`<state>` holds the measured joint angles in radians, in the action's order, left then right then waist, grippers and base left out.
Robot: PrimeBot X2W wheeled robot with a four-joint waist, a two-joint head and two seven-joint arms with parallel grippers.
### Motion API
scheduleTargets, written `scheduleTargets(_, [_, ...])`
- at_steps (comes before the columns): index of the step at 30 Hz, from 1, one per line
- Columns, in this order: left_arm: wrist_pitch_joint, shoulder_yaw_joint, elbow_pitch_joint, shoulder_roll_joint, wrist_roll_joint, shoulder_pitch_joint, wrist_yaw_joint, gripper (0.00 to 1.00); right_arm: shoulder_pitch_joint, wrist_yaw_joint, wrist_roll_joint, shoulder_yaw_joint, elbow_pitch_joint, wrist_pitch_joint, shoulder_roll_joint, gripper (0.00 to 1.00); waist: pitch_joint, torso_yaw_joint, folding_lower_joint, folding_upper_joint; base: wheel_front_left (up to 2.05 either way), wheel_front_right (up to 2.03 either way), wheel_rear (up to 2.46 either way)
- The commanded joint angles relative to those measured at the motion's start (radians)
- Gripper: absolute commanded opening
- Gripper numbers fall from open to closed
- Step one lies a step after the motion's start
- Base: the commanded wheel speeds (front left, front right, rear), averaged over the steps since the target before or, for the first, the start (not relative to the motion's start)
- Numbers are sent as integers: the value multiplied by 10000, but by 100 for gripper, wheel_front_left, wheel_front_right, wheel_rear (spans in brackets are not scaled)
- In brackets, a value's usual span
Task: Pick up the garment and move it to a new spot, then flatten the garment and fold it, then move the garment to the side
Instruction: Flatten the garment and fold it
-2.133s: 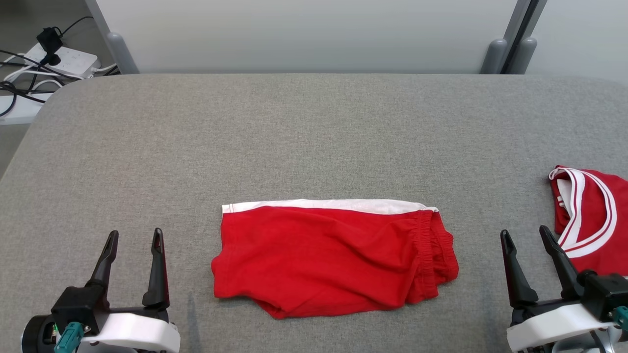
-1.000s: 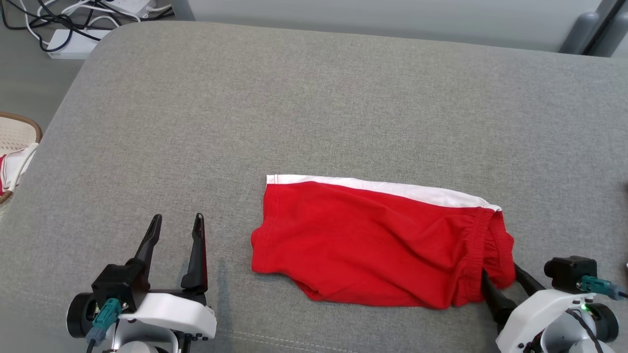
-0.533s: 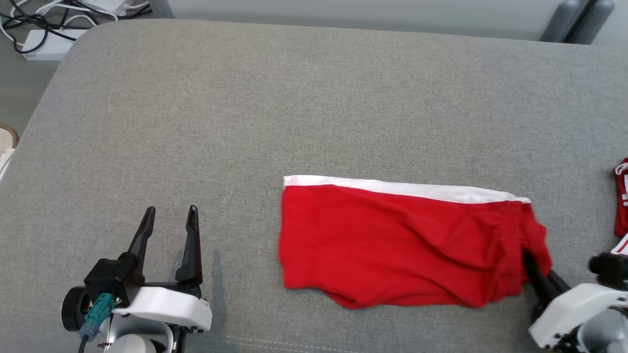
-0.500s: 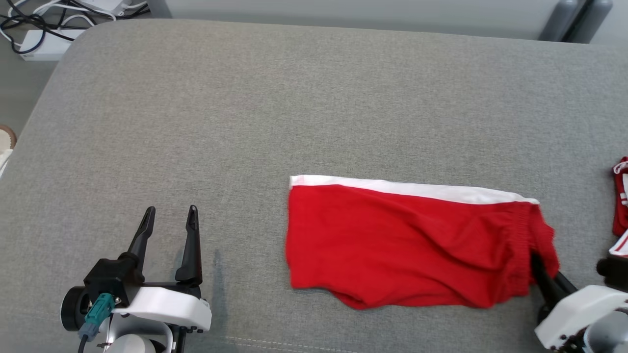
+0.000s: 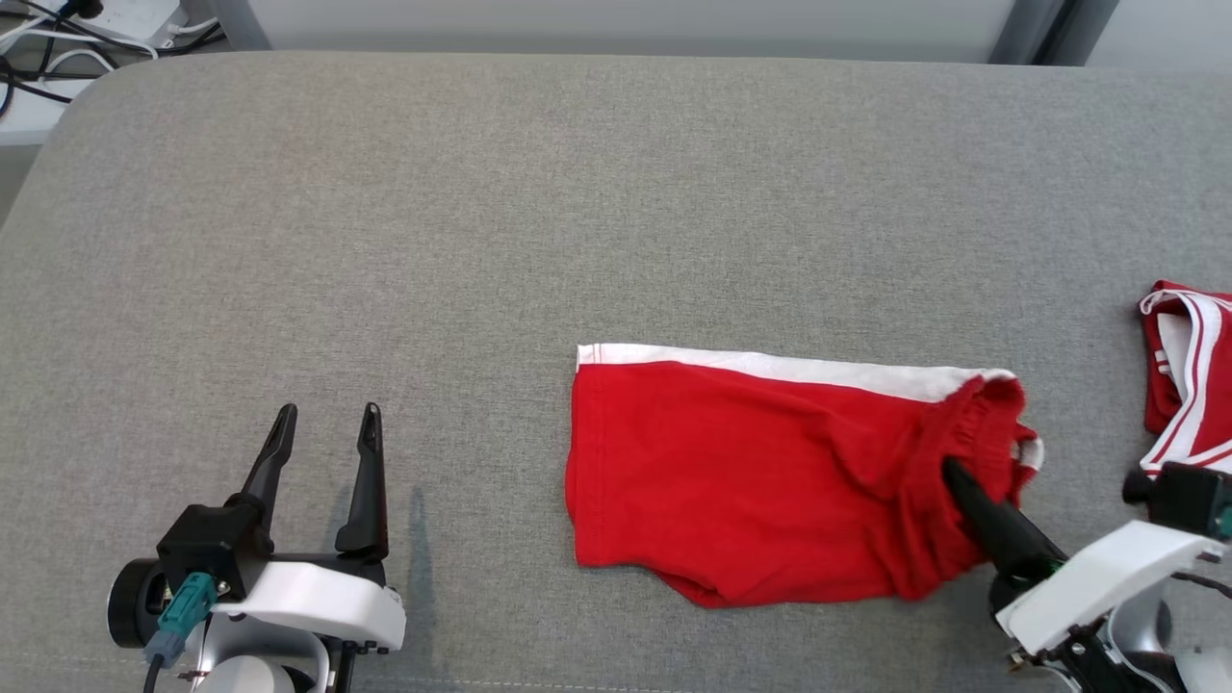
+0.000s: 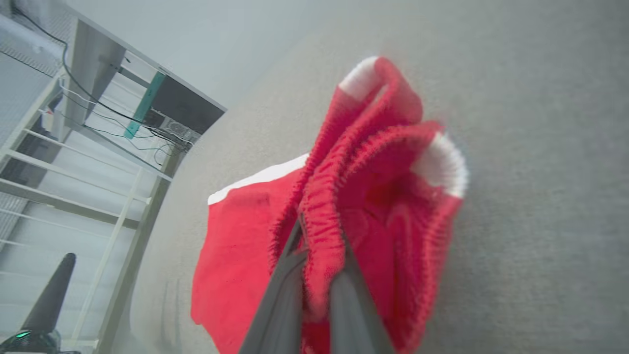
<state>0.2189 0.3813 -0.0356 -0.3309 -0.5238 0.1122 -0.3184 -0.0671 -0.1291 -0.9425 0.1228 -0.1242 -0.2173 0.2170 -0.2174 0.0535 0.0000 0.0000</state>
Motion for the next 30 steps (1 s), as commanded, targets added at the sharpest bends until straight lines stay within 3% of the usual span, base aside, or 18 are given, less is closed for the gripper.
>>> scheduleTargets(1, [-17, -338, 288, -286, 121, 468, -90, 100, -7, -16, -385, 312, 830, -214, 56, 0, 2, -32, 0, 0, 0, 0, 0])
scheduleTargets(5, [-78, -285, 340, -310, 125, 552, -67, 100, -263, -16, -648, 883, 2028, -636, -252, 0, -30, -27, 0, 0, 0, 0, 0])
scheduleTargets(9, [-116, -221, 358, -307, 132, 653, -41, 100, -768, -16, -458, 1728, 2397, -1000, -799, 0, -97, 111, 0, 0, 0, 0, 0])
scheduleTargets(14, [-112, -96, 315, -207, 148, 772, -26, 100, -1674, -16, -100, 2817, 1649, -1078, -1324, 0, -209, 443, 0, 0, 0, 0, 0])
scheduleTargets(20, [-73, 100, 168, -30, 139, 981, 96, 100, -2798, -16, 460, 3830, -152, -562, -1545, 0, -434, 969, 0, 0, 0, 0, 0])
scheduleTargets(21, [-49, 124, 92, 12, 124, 1058, 134, 100, -3066, -16, 369, 4118, -664, -445, -1592, 19, -519, 1103, 0, 0, 0, 0, 0])
scheduleTargets(22, [-30, 115, 49, 26, 107, 1083, 149, 100, -3192, -16, 342, 4269, -900, -410, -1608, 50, -535, 1131, 0, 0, 0, 0, 0])
scheduleTargets(23, [-12, 108, 9, 38, 95, 1097, 158, 100, -3310, -16, 309, 4367, -1092, -288, -1622, 100, -549, 1151, 0, 0, 0, 0, 0])
scheduleTargets(30, [54, 66, -160, 72, 50, 1143, 147, 100, -3772, -16, -27, 4942, -1350, 146, -1657, 100, -562, 1096, 0, 0, 0, 0, 0])
